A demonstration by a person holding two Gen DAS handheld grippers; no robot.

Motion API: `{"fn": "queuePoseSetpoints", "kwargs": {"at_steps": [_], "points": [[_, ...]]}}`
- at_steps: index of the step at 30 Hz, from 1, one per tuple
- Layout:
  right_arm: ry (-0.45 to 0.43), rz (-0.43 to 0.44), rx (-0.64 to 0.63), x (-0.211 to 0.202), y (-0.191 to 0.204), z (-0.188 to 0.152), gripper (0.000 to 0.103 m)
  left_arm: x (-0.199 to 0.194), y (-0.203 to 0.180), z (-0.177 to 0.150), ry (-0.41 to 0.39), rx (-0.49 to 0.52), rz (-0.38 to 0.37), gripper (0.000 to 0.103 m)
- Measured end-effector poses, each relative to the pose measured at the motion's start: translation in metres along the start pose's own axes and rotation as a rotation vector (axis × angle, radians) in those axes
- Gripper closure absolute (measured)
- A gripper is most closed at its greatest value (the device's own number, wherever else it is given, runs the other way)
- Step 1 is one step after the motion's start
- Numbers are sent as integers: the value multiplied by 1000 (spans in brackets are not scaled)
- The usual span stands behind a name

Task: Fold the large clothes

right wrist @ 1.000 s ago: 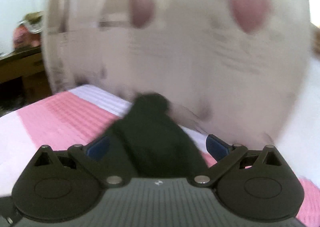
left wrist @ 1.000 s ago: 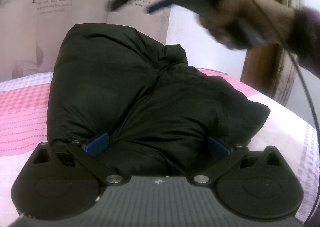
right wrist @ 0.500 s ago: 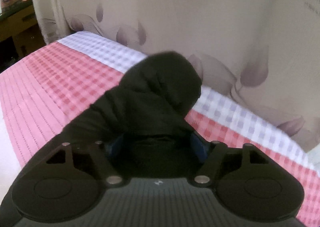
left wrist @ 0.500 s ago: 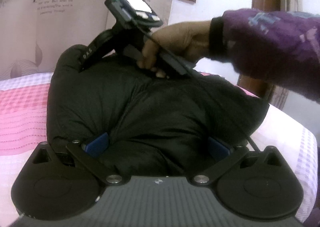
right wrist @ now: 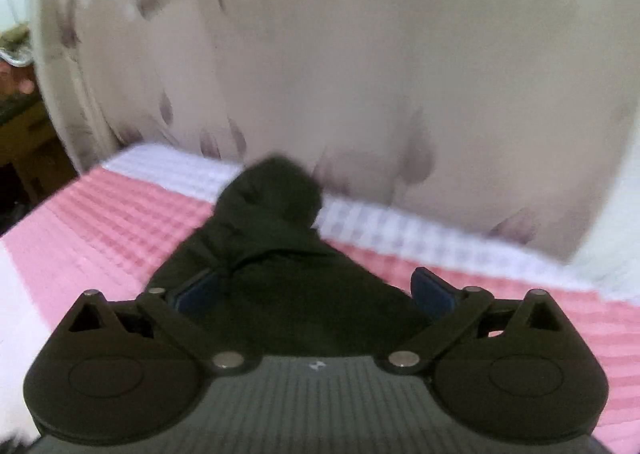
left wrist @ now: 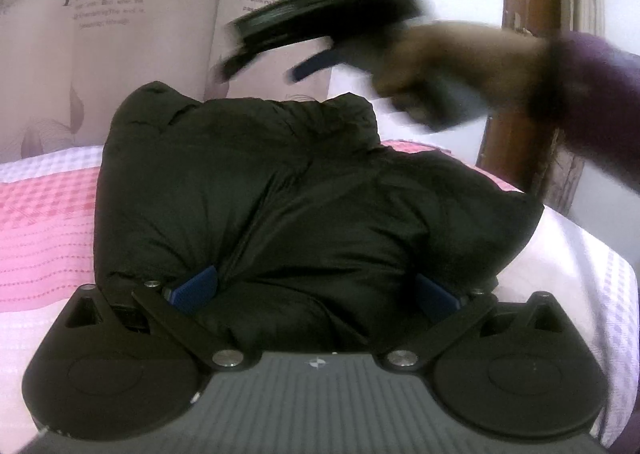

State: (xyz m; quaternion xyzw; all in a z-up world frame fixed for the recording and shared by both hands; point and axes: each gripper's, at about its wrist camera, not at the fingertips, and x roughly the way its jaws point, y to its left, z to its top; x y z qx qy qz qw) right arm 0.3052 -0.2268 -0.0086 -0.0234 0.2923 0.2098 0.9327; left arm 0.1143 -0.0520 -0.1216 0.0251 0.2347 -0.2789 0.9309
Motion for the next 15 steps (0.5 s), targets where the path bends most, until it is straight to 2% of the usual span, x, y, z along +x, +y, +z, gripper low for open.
{"fn": "queuePoseSetpoints", "kwargs": {"at_steps": [2, 4, 5, 6, 7, 9, 10, 11, 15], "points": [[5, -21, -38, -34, -4, -18, 2, 1, 0, 0, -2, 4, 4, 0], [62, -52, -74, -50, -8, -47, 13, 1, 1, 1, -5, 0, 4, 0], [101, -93, -104, -53, -9, -66, 26, 0, 2, 1, -8, -3, 2, 0], [132, -136, -125, -52, -12, -85, 29, 0, 2, 0, -12, -7, -2, 0], [125, -143, -98, -54, -18, -101, 29, 0, 3, 0, -12, -7, -4, 0], [93, -98, 84, -55, -43, -123, 26, 0, 0, 0, -11, 5, 3, 0], [77, -95, 111, -52, -48, -130, 23, 1, -1, 0, -10, 11, 7, 0], [60, -109, 116, -47, -50, -137, 15, 1, -1, 0, -8, 15, 12, 0], [23, -59, 248, -50, -69, -144, 13, 0, -2, 0, -8, 20, 16, 0]]}}
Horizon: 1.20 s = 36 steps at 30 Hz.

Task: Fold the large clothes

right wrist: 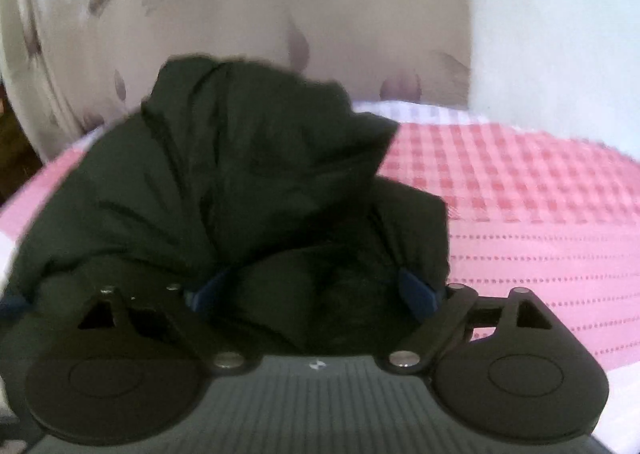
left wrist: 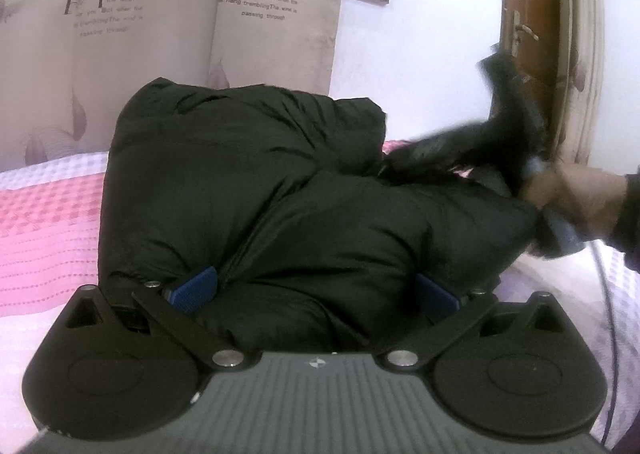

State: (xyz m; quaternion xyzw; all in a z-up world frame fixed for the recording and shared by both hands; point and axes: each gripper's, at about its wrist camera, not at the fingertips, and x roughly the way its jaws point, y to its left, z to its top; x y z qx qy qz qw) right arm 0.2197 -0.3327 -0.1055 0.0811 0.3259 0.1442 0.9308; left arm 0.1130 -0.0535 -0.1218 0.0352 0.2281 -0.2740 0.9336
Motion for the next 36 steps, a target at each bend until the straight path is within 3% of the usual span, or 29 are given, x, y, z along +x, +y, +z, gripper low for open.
{"fn": "queuePoseSetpoints", "kwargs": {"at_steps": [4, 7, 10, 11, 12, 15, 20, 23, 25, 29, 36], "points": [[-150, 38, 152, -70, -20, -10, 12, -3, 0, -2, -19, 2, 6, 0], [-167, 55, 113, -116, -7, -40, 12, -3, -2, -2, -23, 5, 11, 0], [-138, 65, 85, -130, 8, -72, 13, -8, -2, -3, -37, 0, 20, 0], [-122, 43, 77, -127, 10, -80, 19, -10, -2, -3, -40, -2, 25, 0], [-100, 2, 63, -121, 10, -90, 37, -14, -3, -3, -45, 2, 34, 0], [-81, 25, 136, -107, 3, -105, 47, -27, -2, -6, -47, 13, 89, 0], [-55, 16, 110, -86, 11, -110, 48, -40, 14, -14, -34, -15, 151, 0], [-39, 16, 94, -84, 10, -109, 46, -41, 38, -16, 5, -202, 84, 0], [-41, 20, 99, -85, 9, -112, 45, -42, 46, -15, 1, -268, 73, 0], [-47, -6, 86, -88, 13, -115, 38, -40, 46, -4, -18, -237, 75, 0], [-62, -59, 65, -89, 20, -118, 23, -24, 57, 1, 20, -244, 89, 0]]}}
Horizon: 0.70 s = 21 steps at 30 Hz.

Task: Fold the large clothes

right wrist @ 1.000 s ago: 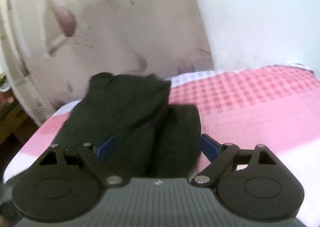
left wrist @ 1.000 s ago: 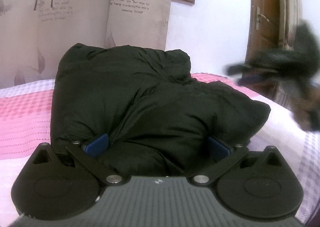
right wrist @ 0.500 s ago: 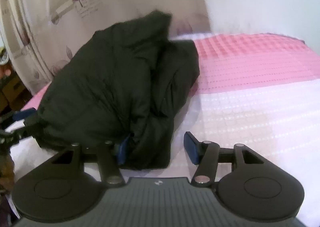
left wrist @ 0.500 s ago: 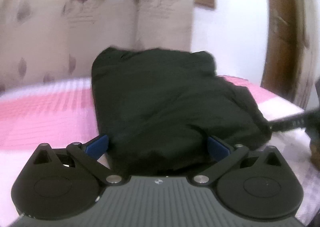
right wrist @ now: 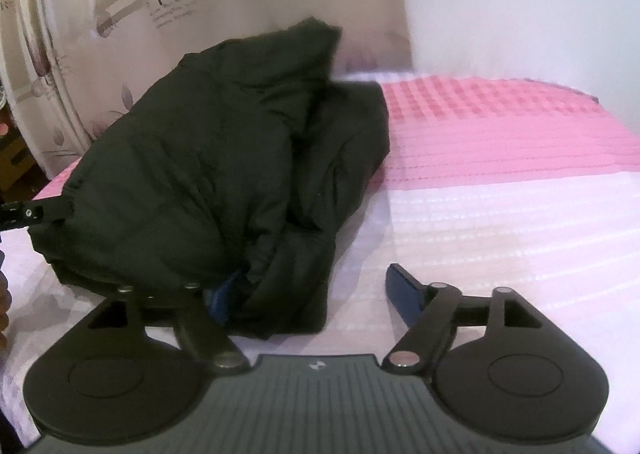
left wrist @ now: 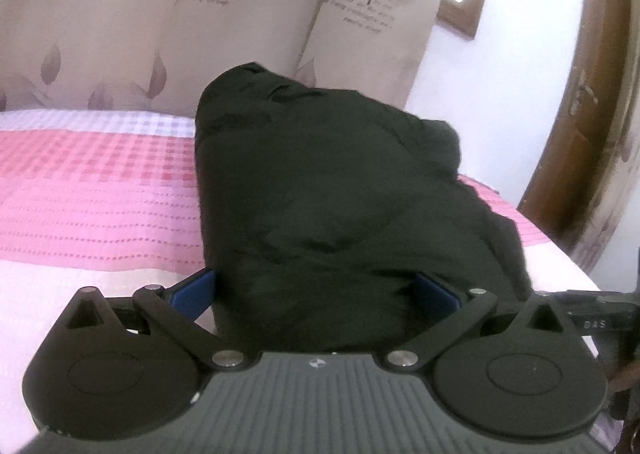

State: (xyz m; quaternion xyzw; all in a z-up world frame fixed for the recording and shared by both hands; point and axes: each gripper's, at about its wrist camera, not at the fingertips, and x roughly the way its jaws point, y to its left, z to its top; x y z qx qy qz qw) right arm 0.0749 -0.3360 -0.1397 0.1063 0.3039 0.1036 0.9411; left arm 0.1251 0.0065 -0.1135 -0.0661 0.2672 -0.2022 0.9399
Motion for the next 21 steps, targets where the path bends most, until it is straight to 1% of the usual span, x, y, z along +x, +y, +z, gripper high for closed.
{"fn": "queuePoseSetpoints", "kwargs": {"at_steps": [2, 7, 15, 18, 21], "points": [[1, -4, 2, 1, 0, 0, 22, 2, 1, -1, 3, -1, 0, 0], [4, -13, 3, 2, -1, 0, 18, 4, -3, -1, 14, 38, 29, 0], [8, -41, 9, 3, -4, 1, 4, 5, -3, 1, 25, 59, 39, 0], [11, -45, 14, 4, -4, 1, 1, 4, -4, 1, 27, 65, 42, 0], [12, -48, 20, 3, -5, 1, 0, 4, -5, 2, 29, 78, 46, 0]]}}
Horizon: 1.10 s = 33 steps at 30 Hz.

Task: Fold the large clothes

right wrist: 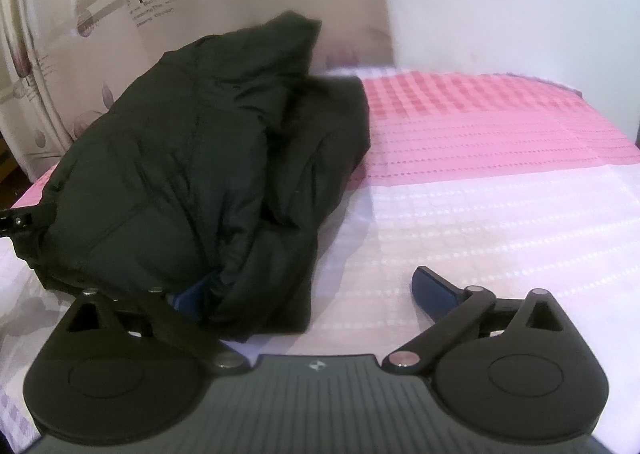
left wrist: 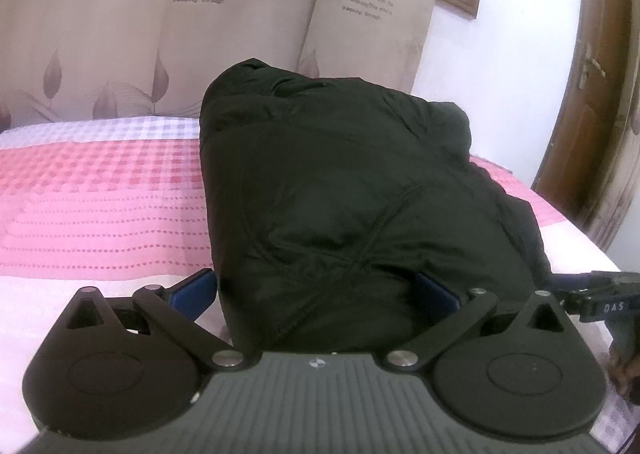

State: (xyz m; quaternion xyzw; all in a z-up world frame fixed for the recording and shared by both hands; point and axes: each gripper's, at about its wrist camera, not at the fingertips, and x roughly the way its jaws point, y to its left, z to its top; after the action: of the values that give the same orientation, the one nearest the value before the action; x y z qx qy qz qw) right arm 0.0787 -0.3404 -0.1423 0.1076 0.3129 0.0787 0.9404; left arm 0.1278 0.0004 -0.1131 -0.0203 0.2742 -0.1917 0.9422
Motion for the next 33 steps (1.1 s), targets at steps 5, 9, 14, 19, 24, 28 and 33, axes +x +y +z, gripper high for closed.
{"fn": "queuePoseSetpoints", "kwargs": {"at_steps": [5, 9, 14, 19, 24, 28, 33], "points": [[1, 25, 32, -2, -6, 1, 0, -1, 0, 1, 3, 12, 5, 0], [0, 64, 76, -4, -15, 2, 0, -2, 1, 2, 6, 17, 3, 0], [2, 121, 160, -7, -28, 4, 0, -8, 13, 8, -10, -16, -47, 0], [22, 250, 305, -5, -54, 13, 0, -1, 56, 16, -2, -194, -161, 0], [68, 351, 334, 13, -63, 29, 0, 25, 93, 25, 66, -319, -327, 0], [113, 426, 280, 37, -58, 43, 0, 51, 99, 29, 137, -296, -400, 0], [133, 519, 242, 66, -59, 61, 0, 84, 101, 32, 194, -305, -480, 0]]}}
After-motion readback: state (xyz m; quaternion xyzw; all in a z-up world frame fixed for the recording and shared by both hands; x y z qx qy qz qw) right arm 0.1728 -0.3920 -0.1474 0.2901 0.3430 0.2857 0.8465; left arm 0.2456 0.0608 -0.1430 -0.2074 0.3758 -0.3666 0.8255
